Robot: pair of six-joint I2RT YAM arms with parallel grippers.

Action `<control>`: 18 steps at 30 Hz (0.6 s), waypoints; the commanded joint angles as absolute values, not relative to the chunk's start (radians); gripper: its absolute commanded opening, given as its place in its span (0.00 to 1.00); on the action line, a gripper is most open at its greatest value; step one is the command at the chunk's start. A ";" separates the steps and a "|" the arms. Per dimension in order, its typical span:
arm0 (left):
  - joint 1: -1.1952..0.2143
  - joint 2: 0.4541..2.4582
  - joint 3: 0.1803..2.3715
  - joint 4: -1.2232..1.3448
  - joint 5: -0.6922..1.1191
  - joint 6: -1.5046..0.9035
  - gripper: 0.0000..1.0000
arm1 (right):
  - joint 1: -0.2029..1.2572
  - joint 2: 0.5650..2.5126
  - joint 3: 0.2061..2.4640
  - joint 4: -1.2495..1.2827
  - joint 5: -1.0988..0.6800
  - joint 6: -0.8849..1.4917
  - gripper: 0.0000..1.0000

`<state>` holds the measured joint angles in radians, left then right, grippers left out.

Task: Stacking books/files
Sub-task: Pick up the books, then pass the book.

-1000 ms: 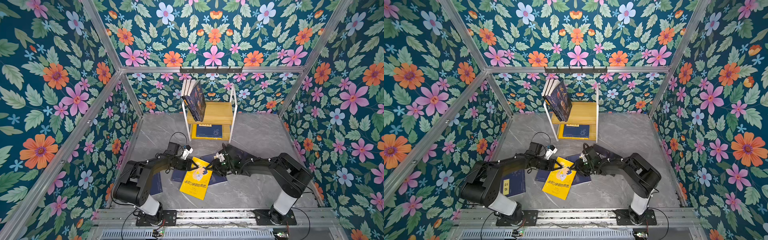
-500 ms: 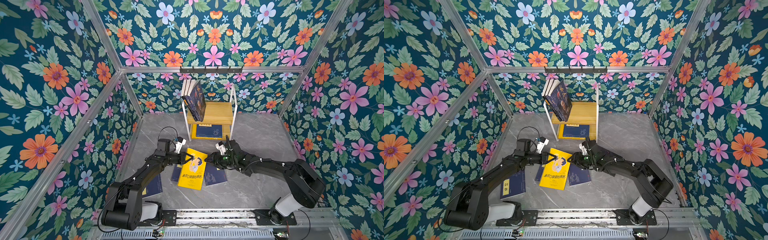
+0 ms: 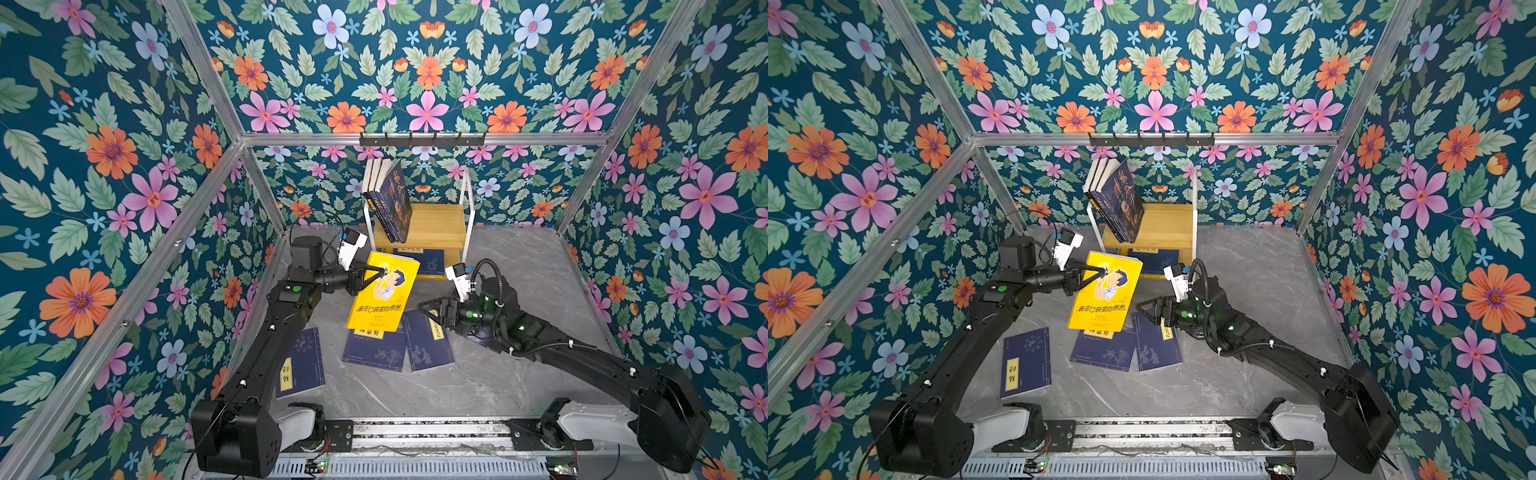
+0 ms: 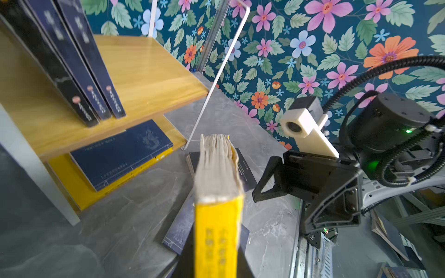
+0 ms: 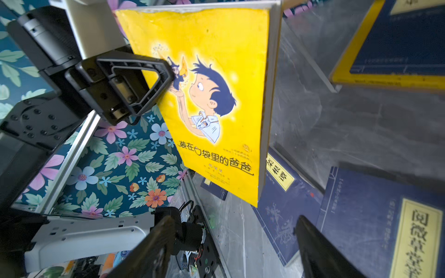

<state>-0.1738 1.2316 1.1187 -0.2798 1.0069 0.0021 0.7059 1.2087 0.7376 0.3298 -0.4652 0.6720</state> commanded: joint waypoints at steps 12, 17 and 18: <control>-0.173 1.316 1.281 0.126 1.264 -0.356 0.00 | 0.695 1.182 0.804 0.582 -0.493 0.584 0.92; -0.170 1.311 1.277 0.284 1.261 -0.535 0.00 | 0.680 1.250 0.895 0.595 -0.515 0.599 0.94; -0.170 1.309 1.272 0.322 1.269 -0.566 0.00 | 0.680 1.265 0.910 0.606 -0.532 0.594 0.94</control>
